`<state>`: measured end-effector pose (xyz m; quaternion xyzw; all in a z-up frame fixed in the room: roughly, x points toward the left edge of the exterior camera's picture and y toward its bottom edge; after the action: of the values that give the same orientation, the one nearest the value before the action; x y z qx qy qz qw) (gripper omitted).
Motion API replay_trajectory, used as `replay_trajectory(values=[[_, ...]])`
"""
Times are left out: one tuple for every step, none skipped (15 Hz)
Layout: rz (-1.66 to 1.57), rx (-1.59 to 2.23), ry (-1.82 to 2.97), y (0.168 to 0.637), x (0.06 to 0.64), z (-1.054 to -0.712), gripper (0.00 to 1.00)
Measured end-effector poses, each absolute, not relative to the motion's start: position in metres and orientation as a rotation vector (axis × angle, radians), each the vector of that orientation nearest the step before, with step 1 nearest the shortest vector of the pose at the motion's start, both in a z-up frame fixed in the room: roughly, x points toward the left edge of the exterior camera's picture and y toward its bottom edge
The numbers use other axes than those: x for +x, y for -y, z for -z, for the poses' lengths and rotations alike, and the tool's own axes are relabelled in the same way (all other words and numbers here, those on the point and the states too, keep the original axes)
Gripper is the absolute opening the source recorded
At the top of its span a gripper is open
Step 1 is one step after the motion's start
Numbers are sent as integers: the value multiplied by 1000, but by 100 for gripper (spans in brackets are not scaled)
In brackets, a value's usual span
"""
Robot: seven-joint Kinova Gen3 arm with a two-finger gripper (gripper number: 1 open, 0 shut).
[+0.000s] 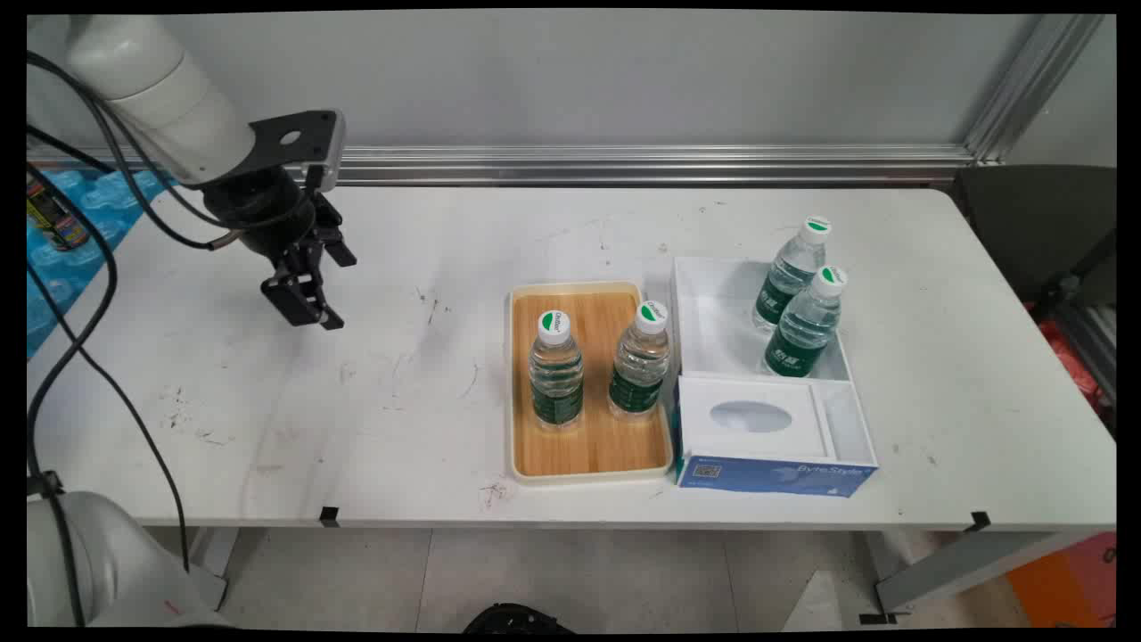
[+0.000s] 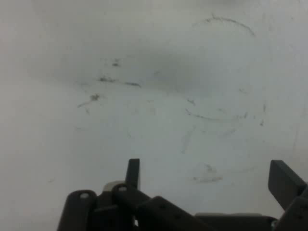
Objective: Pick up the green bottle from the white box
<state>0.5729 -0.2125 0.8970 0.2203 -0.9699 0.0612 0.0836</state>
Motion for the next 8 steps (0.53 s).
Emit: replay_trajectory(values=[[-192, 659, 2889, 215, 571, -898, 100], [-203, 658, 2884, 219, 568, -899, 100], [-213, 656, 2878, 222, 565, -900, 100], [-224, 652, 2870, 226, 562, -901, 100], [-238, 646, 2859, 230, 556, -903, 100], [-254, 640, 2844, 236, 549, -905, 100], [-274, 625, 2819, 244, 537, -908, 100], [-285, 614, 2804, 249, 528, -910, 100]])
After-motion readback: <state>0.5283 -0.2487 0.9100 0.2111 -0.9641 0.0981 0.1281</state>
